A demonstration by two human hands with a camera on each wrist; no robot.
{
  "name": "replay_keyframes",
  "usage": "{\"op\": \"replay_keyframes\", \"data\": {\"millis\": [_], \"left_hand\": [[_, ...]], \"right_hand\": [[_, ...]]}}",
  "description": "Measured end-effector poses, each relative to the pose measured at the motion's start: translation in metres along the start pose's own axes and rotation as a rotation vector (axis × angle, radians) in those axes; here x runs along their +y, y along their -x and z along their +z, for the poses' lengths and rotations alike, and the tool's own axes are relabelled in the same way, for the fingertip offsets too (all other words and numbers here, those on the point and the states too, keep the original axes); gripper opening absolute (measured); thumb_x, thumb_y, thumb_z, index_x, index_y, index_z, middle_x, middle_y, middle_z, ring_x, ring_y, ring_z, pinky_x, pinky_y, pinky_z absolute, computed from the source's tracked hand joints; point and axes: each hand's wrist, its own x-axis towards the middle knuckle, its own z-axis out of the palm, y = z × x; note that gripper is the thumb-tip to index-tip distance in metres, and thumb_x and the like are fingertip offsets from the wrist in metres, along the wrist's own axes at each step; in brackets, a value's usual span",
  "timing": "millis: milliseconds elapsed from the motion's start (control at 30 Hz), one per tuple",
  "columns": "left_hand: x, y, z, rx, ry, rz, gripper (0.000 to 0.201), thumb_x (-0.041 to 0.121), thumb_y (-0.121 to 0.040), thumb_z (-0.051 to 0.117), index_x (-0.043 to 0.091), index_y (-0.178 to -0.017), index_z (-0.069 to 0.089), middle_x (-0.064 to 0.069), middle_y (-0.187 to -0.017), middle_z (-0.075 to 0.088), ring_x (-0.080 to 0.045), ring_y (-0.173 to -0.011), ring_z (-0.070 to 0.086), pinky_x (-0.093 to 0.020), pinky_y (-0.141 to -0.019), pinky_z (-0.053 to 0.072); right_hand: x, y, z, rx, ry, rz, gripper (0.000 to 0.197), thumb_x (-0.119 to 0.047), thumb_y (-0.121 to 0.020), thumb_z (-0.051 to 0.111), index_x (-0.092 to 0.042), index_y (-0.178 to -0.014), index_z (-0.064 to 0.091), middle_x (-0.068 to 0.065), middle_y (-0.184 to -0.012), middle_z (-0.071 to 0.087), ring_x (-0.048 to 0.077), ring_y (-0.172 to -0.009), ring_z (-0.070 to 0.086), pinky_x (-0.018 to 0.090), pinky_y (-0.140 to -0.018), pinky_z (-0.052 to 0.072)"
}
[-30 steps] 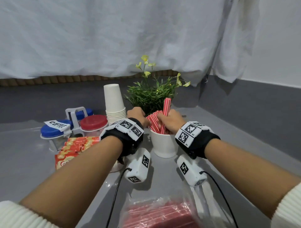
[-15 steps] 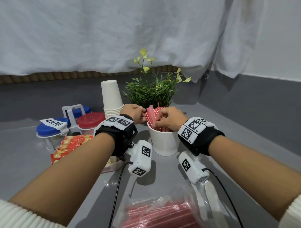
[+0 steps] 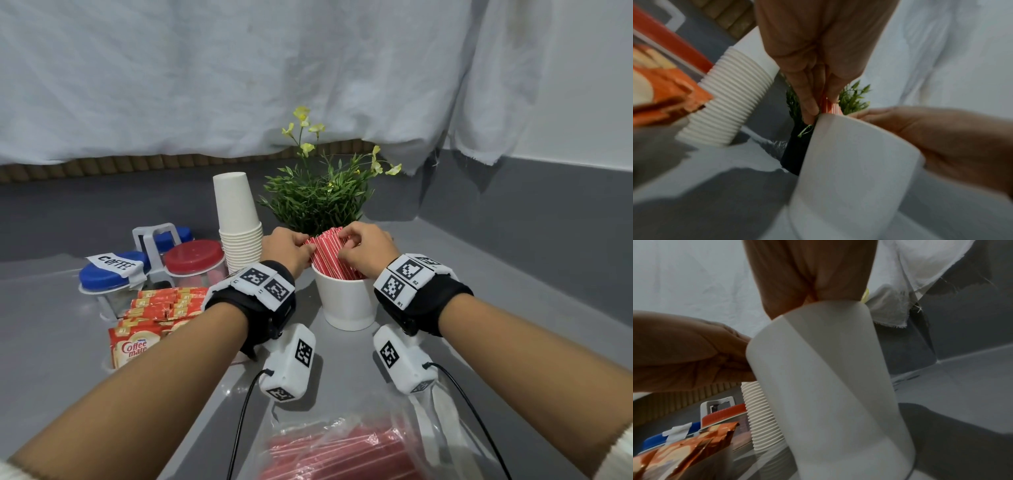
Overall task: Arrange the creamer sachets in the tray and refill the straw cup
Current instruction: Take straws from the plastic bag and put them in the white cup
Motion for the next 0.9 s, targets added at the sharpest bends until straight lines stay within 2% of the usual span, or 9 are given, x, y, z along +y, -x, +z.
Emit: {"op": "replay_keyframes", "data": {"millis": [33, 133, 200, 333, 467, 567, 667, 767, 900], "left_hand": [[0.001, 0.001, 0.000, -0.001, -0.127, 0.042, 0.028, 0.014, -0.092, 0.054, -0.004, -0.111, 0.064, -0.021, -0.103, 0.069, -0.032, -0.098, 0.065, -0.040, -0.092, 0.051], [0.003, 0.009, 0.000, -0.044, -0.539, 0.144, 0.031, 0.022, -0.098, 0.040, -0.003, -0.106, 0.058, -0.022, -0.106, 0.063, -0.037, -0.104, 0.056, -0.039, -0.087, 0.044], [0.002, 0.010, -0.001, -0.102, -0.630, 0.136, 0.031, 0.024, -0.098, 0.037, 0.000, -0.107, 0.053, -0.023, -0.112, 0.060, -0.038, -0.107, 0.054, -0.039, -0.086, 0.041], [0.005, 0.010, -0.006, -0.207, -0.590, 0.085, 0.039, 0.023, -0.100, 0.032, 0.000, -0.131, 0.038, -0.022, -0.128, 0.052, -0.038, -0.122, 0.045, -0.038, -0.097, 0.038], [0.019, 0.024, -0.013, -0.179, -0.489, 0.059, 0.055, 0.025, -0.100, 0.034, 0.004, -0.146, 0.013, -0.021, -0.137, 0.047, -0.035, -0.129, 0.041, -0.035, -0.101, 0.036], [0.031, 0.032, -0.025, -0.147, -0.421, 0.059, 0.055, 0.024, -0.099, 0.038, 0.005, -0.145, 0.016, -0.022, -0.137, 0.046, -0.034, -0.127, 0.043, -0.036, -0.102, 0.036], [0.042, 0.042, -0.037, -0.136, -0.411, 0.072, 0.055, 0.027, -0.098, 0.041, 0.005, -0.144, 0.020, -0.019, -0.138, 0.046, -0.033, -0.127, 0.043, -0.035, -0.102, 0.036], [0.053, 0.060, -0.046, -0.135, -0.404, 0.079, 0.053, 0.028, -0.097, 0.043, 0.005, -0.142, 0.026, -0.017, -0.136, 0.048, -0.031, -0.124, 0.046, -0.033, -0.100, 0.037], [0.063, 0.091, -0.050, -0.174, -0.442, 0.075, 0.047, 0.029, -0.096, 0.044, 0.005, -0.136, 0.035, -0.016, -0.133, 0.051, -0.031, -0.121, 0.049, -0.033, -0.097, 0.039]], "right_hand": [[0.000, -0.001, 0.000, -0.037, 0.007, -0.006, 0.031, -0.013, -0.080, 0.065, -0.018, -0.110, 0.061, 0.008, -0.107, 0.065, 0.025, -0.110, 0.054, 0.026, -0.093, 0.039], [0.000, 0.000, 0.002, -0.080, 0.005, -0.032, 0.034, -0.010, -0.079, 0.067, -0.021, -0.111, 0.061, 0.014, -0.109, 0.065, 0.032, -0.111, 0.056, 0.044, -0.097, 0.046], [-0.002, 0.002, 0.000, -0.086, 0.047, -0.067, 0.036, -0.006, -0.083, 0.061, -0.021, -0.116, 0.061, 0.014, -0.110, 0.065, 0.033, -0.111, 0.055, 0.046, -0.095, 0.048], [-0.005, 0.003, -0.006, -0.140, 0.065, -0.083, 0.044, -0.002, -0.083, 0.055, -0.021, -0.122, 0.059, 0.013, -0.107, 0.067, 0.033, -0.106, 0.058, 0.043, -0.095, 0.049], [-0.010, 0.006, -0.015, -0.141, -0.087, -0.014, 0.036, 0.000, -0.085, 0.053, -0.015, -0.117, 0.060, 0.009, -0.080, 0.065, 0.024, -0.075, 0.064, 0.038, -0.080, 0.055], [-0.013, 0.016, -0.030, -0.109, -0.186, 0.018, 0.020, 0.000, -0.087, 0.053, -0.008, -0.103, 0.062, 0.012, -0.079, 0.063, 0.023, -0.067, 0.060, 0.040, -0.075, 0.055], [-0.017, 0.032, -0.051, -0.086, -0.203, 0.027, 0.013, -0.003, -0.088, 0.054, -0.012, -0.089, 0.063, 0.005, -0.074, 0.062, 0.016, -0.061, 0.059, 0.030, -0.066, 0.053], [-0.017, 0.052, -0.069, -0.077, -0.239, 0.059, 0.022, -0.002, -0.088, 0.052, -0.017, -0.073, 0.059, 0.003, -0.066, 0.057, 0.015, -0.058, 0.057, 0.024, -0.058, 0.048], [-0.014, 0.088, -0.081, -0.082, -0.271, 0.093, 0.026, 0.000, -0.087, 0.049, -0.017, -0.070, 0.057, 0.003, -0.067, 0.055, 0.013, -0.053, 0.054, 0.024, -0.057, 0.045]]}}
